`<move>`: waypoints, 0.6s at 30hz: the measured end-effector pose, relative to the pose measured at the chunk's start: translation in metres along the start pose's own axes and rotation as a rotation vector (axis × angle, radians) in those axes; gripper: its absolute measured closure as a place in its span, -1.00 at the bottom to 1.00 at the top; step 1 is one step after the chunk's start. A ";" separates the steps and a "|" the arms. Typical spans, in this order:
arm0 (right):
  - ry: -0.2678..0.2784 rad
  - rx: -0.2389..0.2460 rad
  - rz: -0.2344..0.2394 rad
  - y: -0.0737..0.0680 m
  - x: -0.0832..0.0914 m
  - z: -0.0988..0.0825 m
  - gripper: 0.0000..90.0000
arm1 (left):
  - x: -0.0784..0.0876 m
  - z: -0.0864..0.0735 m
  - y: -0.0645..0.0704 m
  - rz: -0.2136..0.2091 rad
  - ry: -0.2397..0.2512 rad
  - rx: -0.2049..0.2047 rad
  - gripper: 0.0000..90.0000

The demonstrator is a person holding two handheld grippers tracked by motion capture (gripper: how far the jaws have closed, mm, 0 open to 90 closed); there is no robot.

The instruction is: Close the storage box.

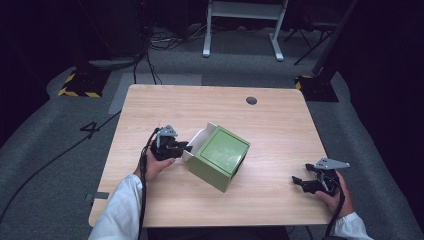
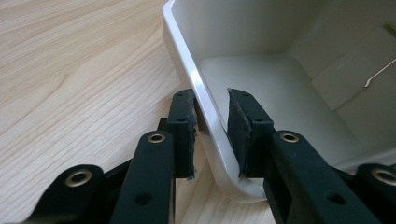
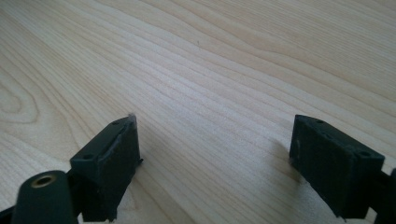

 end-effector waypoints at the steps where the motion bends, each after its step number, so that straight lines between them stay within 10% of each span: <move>1: 0.000 0.001 0.000 0.000 0.000 0.000 -0.64 | -0.001 0.000 0.003 -0.010 -0.003 -0.001 0.58; 18: 0.001 0.002 -0.002 0.000 0.000 0.000 -0.64 | -0.010 0.003 0.023 -0.036 -0.020 -0.045 0.49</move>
Point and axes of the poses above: each handheld gripper's, and its own axes: x roughly backward along the jaws, z roughly out of its top, y roughly to its right, the point moved 8 cm from there along -x, roughly forward along the jaws, and after that the axes turned 6 degrees about -x, right-handed, at the moved point
